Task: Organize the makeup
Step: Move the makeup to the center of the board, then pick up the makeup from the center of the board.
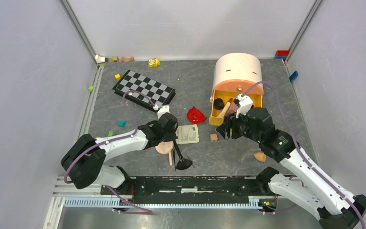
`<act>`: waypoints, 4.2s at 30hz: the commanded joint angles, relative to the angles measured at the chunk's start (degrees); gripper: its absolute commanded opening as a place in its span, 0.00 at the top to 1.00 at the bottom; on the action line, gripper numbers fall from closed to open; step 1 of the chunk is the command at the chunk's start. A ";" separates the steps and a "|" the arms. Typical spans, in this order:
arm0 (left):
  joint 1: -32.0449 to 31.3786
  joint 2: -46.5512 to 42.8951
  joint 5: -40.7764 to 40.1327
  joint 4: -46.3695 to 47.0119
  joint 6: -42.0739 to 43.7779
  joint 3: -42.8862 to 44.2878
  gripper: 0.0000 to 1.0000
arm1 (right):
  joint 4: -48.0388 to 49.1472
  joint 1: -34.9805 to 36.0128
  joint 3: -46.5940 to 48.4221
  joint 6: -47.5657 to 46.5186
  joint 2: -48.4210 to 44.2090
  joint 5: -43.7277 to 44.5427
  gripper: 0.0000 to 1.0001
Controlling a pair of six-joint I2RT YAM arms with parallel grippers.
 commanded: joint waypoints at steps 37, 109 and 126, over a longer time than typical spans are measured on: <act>-3.26 2.03 8.85 12.24 -3.95 -7.16 0.98 | 6.17 12.66 25.06 -14.42 57.12 14.78 1.00; -3.51 2.64 9.81 32.06 -30.56 -23.13 0.51 | 6.75 7.52 21.30 -10.54 65.72 13.30 1.00; -3.51 8.69 7.66 39.35 -32.65 -24.30 0.63 | 6.25 7.47 20.88 -10.75 65.44 12.70 1.00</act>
